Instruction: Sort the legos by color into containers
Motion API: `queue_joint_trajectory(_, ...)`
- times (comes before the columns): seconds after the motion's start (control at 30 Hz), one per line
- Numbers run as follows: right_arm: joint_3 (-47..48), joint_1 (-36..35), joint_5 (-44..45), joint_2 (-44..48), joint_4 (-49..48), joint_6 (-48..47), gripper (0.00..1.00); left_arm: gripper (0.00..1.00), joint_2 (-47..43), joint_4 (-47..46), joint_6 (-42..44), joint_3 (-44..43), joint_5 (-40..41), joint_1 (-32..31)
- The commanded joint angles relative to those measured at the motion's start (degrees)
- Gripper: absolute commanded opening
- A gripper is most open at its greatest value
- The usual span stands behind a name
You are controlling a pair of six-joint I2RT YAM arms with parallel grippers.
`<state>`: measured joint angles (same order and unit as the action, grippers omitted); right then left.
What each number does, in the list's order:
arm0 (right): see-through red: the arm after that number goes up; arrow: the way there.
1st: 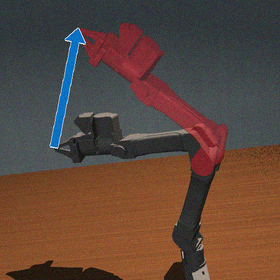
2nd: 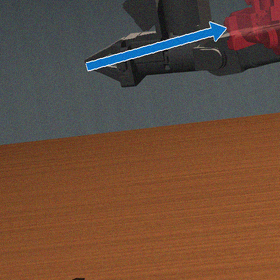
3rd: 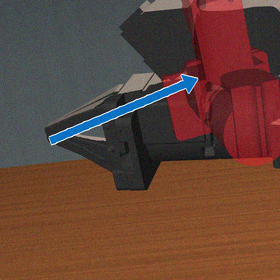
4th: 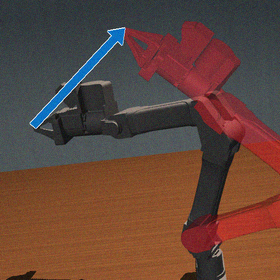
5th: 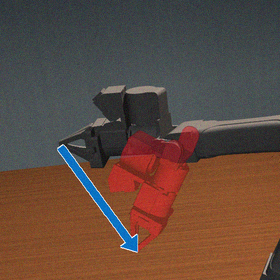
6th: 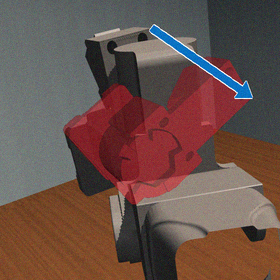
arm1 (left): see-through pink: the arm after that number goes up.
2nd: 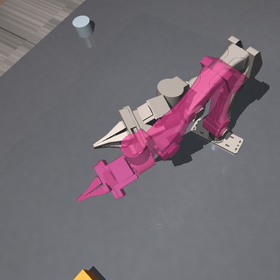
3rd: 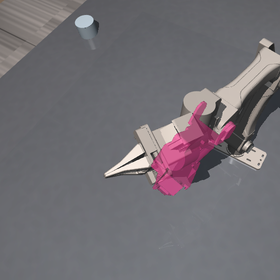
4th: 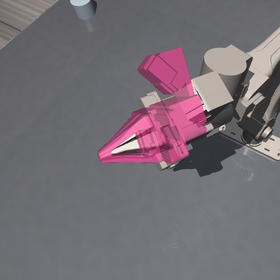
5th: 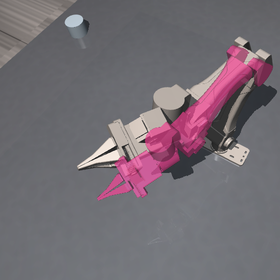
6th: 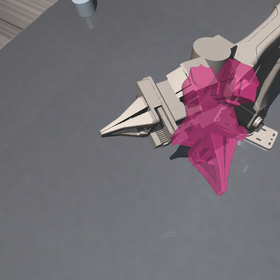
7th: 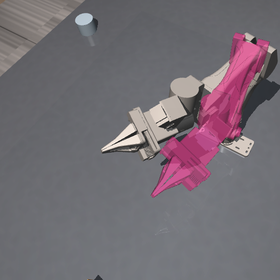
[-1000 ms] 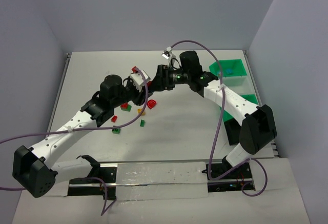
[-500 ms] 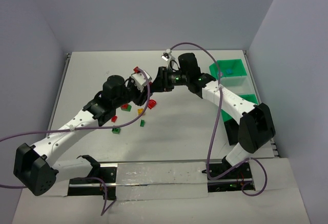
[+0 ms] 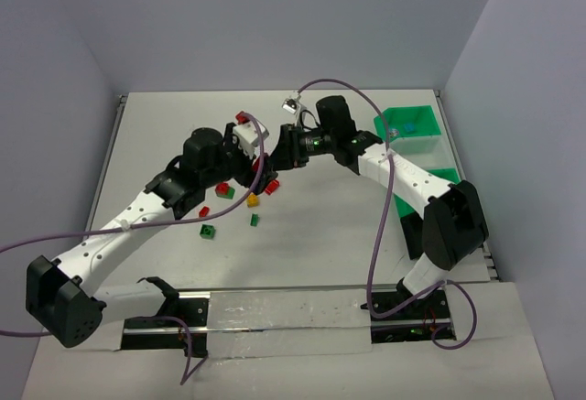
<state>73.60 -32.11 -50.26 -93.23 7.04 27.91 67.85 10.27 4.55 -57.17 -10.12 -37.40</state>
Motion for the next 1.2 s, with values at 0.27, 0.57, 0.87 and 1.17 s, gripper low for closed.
queue_joint_trajectory(0.27, 2.8, 2.1, -10.3, -1.0, 16.6, -22.2, 0.0, 0.96, 3.3, 20.9, -1.8, -17.6, -41.7, 22.4)
queue_joint_trajectory(0.57, 4.6, 2.0, -14.9, 1.0, 19.7, -30.9, 0.0, 0.9, 7.6, 24.6, -0.4, -15.8, -56.1, 22.1)
queue_joint_trajectory(0.87, 6.6, 1.5, -16.3, 3.3, 19.8, -31.7, 0.0, 0.88, 7.2, 21.9, -1.9, -11.2, -57.3, 17.1)
queue_joint_trajectory(1.17, 7.1, -1.5, -15.9, 6.0, 21.4, -33.8, 0.0, 0.83, 7.9, 16.8, -6.7, -9.0, -53.7, 14.6)
